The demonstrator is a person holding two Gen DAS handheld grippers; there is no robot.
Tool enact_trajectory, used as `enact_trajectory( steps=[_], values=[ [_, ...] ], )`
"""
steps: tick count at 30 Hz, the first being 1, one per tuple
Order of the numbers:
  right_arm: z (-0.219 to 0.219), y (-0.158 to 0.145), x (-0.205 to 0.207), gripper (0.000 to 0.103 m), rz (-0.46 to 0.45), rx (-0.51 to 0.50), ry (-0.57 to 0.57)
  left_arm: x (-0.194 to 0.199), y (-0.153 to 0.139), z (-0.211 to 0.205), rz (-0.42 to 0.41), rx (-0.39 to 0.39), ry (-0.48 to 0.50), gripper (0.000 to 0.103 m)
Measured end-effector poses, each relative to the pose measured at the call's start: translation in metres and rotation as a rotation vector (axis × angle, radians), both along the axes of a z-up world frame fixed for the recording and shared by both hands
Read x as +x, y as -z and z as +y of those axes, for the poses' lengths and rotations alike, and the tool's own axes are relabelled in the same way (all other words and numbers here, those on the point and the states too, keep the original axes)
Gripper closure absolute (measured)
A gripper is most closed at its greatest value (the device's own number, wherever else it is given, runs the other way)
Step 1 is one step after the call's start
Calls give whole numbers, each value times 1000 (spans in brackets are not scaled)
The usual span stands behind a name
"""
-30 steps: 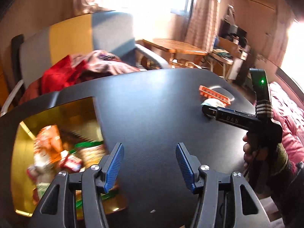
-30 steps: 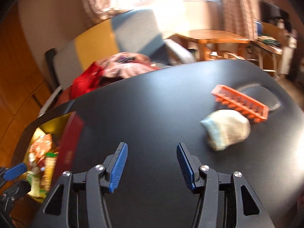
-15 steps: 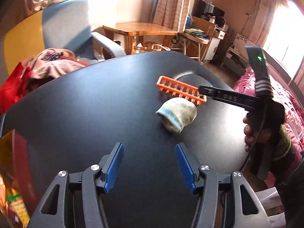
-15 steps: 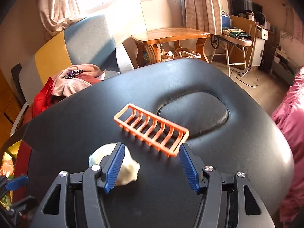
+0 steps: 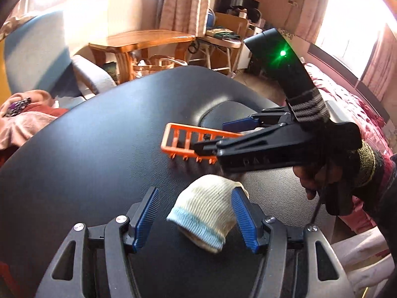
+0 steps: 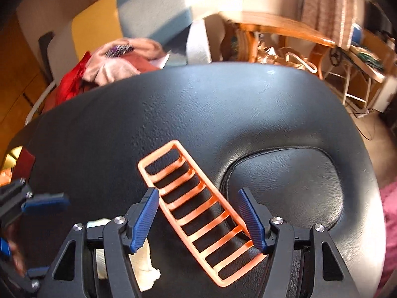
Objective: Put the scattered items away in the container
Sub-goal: 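Grasp the white sock with the left gripper while the right grasps the orange rack, then lift the white sock with the left gripper while the right lifts the orange rack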
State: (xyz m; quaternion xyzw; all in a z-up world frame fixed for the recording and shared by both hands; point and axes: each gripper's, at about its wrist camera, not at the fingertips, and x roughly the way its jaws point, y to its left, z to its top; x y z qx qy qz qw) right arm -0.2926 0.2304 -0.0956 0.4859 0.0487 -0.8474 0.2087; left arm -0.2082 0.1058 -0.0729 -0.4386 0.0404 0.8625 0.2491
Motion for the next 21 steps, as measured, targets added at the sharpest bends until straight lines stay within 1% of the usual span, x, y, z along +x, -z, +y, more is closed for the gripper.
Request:
enact_trajectory(
  steps=[1, 3, 5, 7, 8, 9, 13, 17, 21],
  values=[
    [1, 2, 1, 55, 2, 14, -10, -4, 3, 2, -9, 2, 11, 42],
    [4, 6, 4, 67, -9, 34, -23, -10, 10, 7, -42, 16, 39, 42],
    [9, 11, 8, 74, -17, 53, -25, -13, 15, 10, -63, 27, 59, 42],
    [14, 13, 15, 86, -8, 62, -22, -13, 18, 13, -76, 42, 63, 44],
    [18, 13, 19, 86, -3, 63, -17, -13, 18, 12, -82, 48, 55, 45],
    [21, 13, 23, 89, 2, 64, -10, -11, 18, 12, -88, 53, 46, 47],
    [28, 13, 37, 95, 19, 75, 24, 0, 18, 8, -88, 47, 28, 53],
    [30, 10, 52, 97, 25, 63, 56, 17, 17, 1, -97, 51, 3, 54],
    [19, 10, 73, 97, 24, 60, 56, 37, 16, -11, -107, 43, -33, 55]
  ],
)
